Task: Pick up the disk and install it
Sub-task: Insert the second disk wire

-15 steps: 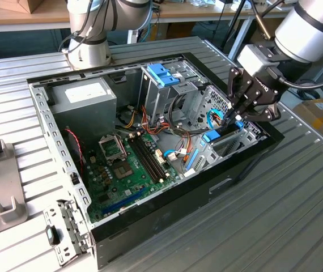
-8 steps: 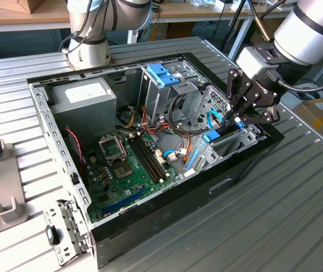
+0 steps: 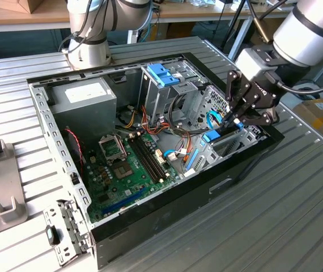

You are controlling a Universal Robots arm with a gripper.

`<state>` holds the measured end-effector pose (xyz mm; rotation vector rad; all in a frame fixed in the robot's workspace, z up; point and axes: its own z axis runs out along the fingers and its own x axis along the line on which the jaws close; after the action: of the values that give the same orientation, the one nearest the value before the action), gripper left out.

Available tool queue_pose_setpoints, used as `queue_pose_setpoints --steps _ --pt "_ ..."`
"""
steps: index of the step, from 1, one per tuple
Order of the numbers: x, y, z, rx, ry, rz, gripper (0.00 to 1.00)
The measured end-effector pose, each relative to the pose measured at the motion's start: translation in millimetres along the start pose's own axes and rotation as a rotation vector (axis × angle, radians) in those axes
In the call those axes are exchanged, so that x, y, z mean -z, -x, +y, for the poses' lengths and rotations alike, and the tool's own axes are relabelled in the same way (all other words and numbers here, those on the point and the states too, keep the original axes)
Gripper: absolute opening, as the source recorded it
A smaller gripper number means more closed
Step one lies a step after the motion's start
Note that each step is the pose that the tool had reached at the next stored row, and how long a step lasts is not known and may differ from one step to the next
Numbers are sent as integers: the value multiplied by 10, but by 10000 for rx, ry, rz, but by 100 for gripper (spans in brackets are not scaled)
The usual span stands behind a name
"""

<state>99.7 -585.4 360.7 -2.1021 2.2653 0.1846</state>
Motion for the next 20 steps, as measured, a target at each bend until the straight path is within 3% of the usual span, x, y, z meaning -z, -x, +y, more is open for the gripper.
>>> queue_pose_setpoints --steps 9,14,20 --pt "-29 -17 15 1 0 2 16" --pt "-35 -11 -32 19 2 1 16" --pt "-42 4 -53 550 63 33 16"
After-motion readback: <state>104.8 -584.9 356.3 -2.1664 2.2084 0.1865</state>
